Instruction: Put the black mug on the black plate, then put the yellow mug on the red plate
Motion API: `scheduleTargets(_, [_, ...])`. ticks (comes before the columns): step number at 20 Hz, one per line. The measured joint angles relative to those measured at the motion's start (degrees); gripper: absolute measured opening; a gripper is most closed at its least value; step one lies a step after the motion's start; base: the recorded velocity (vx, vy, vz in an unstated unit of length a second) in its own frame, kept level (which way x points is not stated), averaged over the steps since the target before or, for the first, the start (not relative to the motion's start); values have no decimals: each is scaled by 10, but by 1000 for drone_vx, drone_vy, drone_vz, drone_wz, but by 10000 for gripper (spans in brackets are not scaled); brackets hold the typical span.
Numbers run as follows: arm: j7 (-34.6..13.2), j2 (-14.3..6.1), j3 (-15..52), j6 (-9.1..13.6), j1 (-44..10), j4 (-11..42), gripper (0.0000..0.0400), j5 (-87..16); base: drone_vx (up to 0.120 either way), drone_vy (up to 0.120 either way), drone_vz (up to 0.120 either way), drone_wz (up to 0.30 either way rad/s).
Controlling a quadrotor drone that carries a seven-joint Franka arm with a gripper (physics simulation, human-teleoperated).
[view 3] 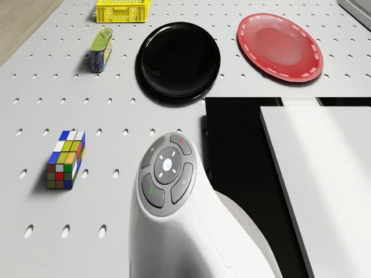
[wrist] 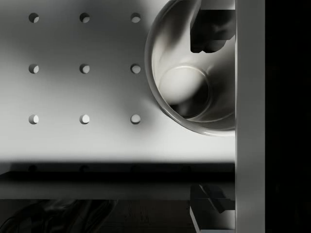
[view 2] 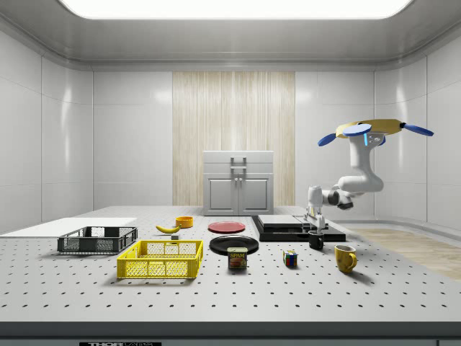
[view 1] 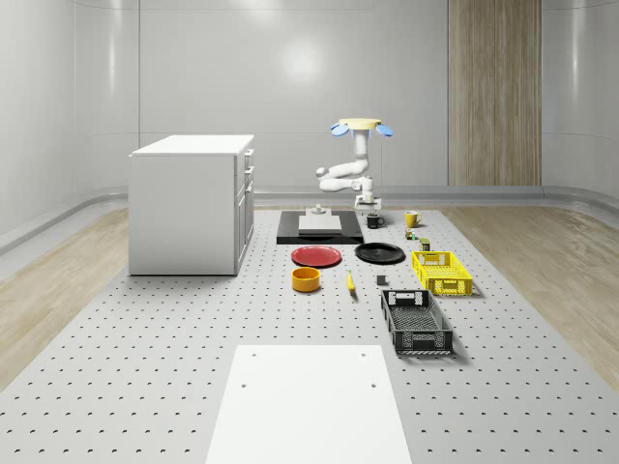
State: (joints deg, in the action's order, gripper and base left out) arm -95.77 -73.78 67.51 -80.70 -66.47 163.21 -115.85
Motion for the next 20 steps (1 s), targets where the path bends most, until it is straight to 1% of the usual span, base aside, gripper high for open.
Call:
scheduleTargets(6, [0, 0, 9, -7, -20, -21, 400, 5, 0, 0, 0, 0])
scheduleTargets(14, [0, -10, -4, -26, -31, -35, 400, -5, 0, 0, 0, 0])
scheduleTargets(20, [-2, -17, -9, -35, -35, -38, 400, -7, 0, 0, 0, 0])
